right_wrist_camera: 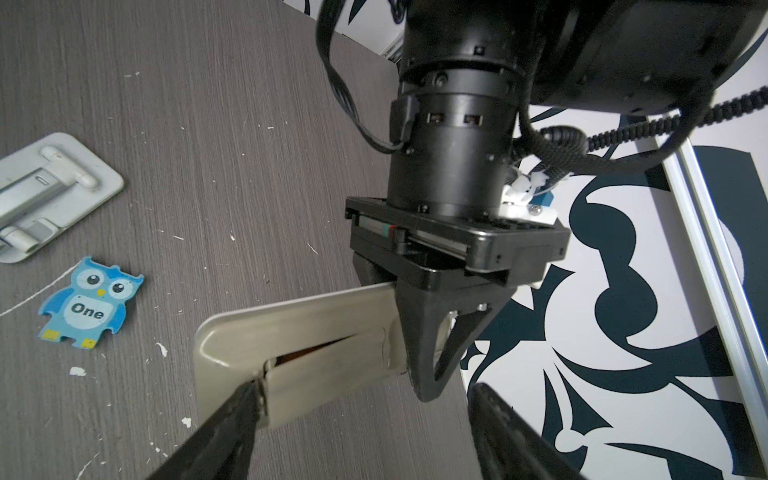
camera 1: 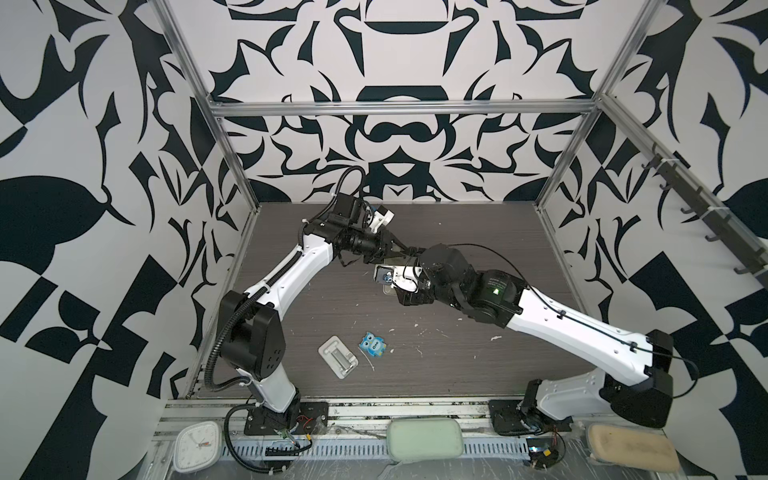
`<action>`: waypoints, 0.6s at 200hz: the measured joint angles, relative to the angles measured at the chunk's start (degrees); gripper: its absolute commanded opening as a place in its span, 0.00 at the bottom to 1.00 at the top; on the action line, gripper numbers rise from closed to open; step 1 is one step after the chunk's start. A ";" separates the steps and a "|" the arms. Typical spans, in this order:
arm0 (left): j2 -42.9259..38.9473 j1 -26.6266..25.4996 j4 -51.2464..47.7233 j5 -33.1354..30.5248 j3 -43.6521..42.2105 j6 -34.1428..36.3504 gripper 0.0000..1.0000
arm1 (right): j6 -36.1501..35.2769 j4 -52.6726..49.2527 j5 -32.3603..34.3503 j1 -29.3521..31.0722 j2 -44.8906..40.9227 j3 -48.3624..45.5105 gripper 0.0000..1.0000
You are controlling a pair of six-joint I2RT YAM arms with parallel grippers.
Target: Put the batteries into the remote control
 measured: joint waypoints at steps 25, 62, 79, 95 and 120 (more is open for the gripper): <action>0.00 0.04 -0.11 0.00 0.00 0.00 0.00 | 0.00 0.00 -0.24 -0.09 0.00 0.00 0.82; 0.00 0.09 -0.33 0.00 0.00 0.00 0.00 | 0.00 0.00 -0.28 -0.09 0.00 0.00 0.82; 0.00 0.09 -0.33 0.00 0.00 0.00 0.00 | 0.00 0.00 -0.33 -0.09 0.00 0.00 0.82; 0.00 0.09 -0.35 0.00 0.00 0.00 0.00 | 0.00 0.00 -0.37 -0.11 0.00 0.00 0.82; 0.00 0.11 -0.35 0.00 0.00 0.02 0.00 | 0.00 0.00 -0.42 -0.15 0.00 0.00 0.82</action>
